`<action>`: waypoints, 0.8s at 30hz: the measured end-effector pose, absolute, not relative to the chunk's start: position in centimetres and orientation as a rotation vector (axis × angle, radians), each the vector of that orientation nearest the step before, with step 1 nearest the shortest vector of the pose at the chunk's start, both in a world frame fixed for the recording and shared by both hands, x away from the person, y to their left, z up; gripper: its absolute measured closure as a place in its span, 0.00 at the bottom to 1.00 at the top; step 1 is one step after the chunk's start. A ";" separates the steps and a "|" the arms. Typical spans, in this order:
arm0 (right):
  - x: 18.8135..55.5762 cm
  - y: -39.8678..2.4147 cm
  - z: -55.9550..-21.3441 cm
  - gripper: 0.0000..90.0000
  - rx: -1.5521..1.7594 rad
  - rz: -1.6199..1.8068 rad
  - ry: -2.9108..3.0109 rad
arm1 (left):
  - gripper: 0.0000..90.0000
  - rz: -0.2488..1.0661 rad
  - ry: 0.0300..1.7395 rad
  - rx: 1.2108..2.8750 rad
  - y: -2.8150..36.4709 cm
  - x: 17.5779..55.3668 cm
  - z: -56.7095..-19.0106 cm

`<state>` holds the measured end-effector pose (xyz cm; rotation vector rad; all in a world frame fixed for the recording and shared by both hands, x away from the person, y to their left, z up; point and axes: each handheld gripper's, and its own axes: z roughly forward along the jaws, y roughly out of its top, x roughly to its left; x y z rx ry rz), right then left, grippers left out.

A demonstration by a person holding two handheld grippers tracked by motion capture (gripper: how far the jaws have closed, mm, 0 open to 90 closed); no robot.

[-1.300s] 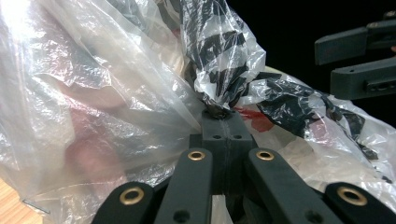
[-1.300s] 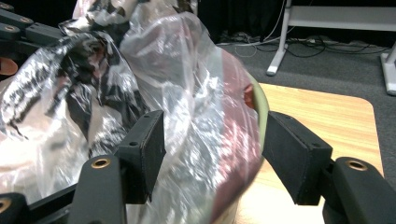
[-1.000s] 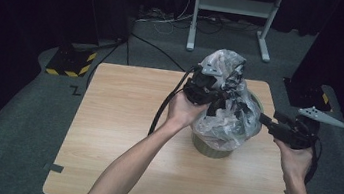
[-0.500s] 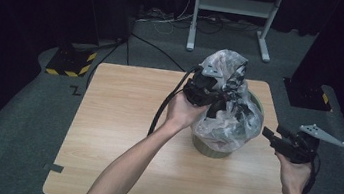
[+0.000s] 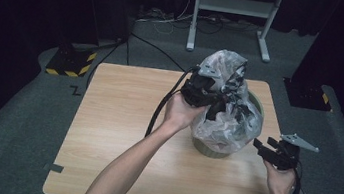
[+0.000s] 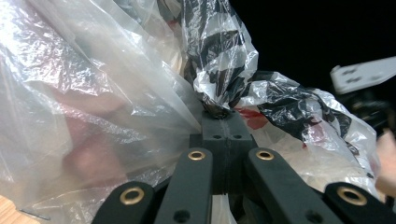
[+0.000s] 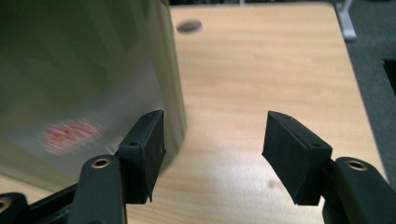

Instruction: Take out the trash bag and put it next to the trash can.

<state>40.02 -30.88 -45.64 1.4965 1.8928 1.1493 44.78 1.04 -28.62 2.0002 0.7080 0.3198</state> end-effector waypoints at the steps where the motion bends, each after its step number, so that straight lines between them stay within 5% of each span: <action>1: 40.4 -30.7 -46.8 0.44 1.516 1.112 1.900 | 1.00 0.321 0.709 2.001 1.2 44.8 -28.6; 24: 42.4 -28.3 -52.2 0.39 1.559 0.921 1.902 | 1.00 0.284 0.748 1.966 3.4 44.9 -28.9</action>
